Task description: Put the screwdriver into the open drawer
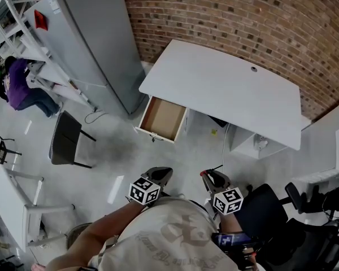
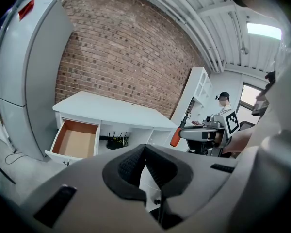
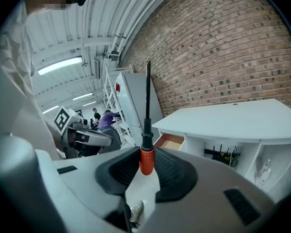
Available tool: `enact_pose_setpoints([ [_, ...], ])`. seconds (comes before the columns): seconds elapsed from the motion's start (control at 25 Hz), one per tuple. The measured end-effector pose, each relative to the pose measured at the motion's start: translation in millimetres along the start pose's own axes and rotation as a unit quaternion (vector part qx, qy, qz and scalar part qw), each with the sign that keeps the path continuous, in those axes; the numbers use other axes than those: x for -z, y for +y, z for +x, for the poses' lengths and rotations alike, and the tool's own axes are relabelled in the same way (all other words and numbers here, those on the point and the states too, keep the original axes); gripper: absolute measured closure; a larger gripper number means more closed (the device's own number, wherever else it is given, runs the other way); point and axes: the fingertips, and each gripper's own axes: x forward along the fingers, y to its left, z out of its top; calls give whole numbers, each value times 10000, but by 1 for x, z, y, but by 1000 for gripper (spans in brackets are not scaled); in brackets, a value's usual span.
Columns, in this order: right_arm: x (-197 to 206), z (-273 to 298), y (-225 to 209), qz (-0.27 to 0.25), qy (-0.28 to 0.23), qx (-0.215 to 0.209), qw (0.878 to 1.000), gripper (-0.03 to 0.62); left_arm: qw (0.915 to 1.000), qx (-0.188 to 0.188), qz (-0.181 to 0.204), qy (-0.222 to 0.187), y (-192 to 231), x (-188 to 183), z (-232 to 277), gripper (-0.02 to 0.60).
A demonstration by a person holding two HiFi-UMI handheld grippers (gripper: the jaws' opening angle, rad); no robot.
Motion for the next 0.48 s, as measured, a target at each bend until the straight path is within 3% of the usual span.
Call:
enact_pose_setpoints([
  [0.48,4,2,9,202,-82,-142,9997,491,9998,-203,37,-56,3,-2,-16,561],
])
